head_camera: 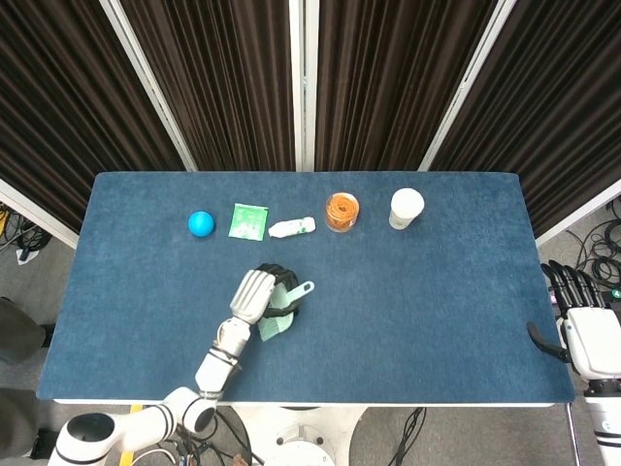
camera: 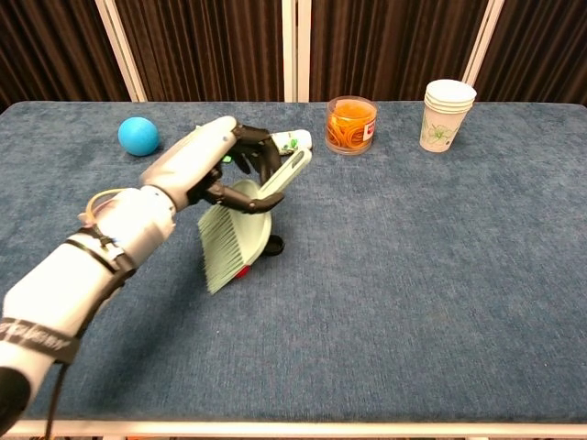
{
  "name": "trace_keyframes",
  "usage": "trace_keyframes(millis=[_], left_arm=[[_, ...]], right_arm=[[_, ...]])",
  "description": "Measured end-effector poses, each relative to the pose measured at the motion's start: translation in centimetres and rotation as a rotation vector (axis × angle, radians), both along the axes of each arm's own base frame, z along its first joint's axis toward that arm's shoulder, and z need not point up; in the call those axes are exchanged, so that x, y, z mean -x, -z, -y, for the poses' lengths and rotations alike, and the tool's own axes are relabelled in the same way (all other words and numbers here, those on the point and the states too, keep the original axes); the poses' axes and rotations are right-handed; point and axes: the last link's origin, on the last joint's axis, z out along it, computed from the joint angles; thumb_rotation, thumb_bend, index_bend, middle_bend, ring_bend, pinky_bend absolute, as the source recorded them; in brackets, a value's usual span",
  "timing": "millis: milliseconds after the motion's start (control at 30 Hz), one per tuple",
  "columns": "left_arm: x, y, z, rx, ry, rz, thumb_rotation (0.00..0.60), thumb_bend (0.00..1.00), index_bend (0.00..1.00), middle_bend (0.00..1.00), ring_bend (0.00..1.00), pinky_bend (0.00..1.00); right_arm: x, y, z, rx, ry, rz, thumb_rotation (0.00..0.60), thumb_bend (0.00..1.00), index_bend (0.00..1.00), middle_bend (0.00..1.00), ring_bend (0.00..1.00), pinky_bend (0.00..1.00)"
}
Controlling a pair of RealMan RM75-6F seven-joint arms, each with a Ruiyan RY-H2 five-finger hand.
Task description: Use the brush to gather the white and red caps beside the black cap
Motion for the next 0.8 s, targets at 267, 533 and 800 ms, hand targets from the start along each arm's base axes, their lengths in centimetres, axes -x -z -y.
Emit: trace_keyframes(millis=[267, 533, 800], left_arm=[[-2.2, 0.5, -1.5, -0.025, 0.007, 0.015, 0.6, 0.44, 0.55, 0.61, 0.4, 0.37], [-1.2, -1.4, -2.1, -0.02, 0.01, 0.032, 0.6, 0.44, 0.55, 0.6, 0.4, 0.37], [3.2, -7.4, -3.4, -0.013, 0.05, -0.122, 0.6, 0.45, 0.55, 0.6, 0.4, 0.34]], right_arm=[[0.2, -0.2, -0.2, 0.007, 0.007, 0.0, 0.6, 0.22, 0.0, 0.05, 0.0, 0.0], [0.4, -0.4, -0.2, 0.012, 0.006, 0.003, 0.6, 0.22, 0.0, 0.05, 0.0, 0.0], [0.4, -0.2, -0.1, 0.006, -0.004, 0.009, 0.6, 0.22, 0.0, 0.05, 0.0, 0.0]])
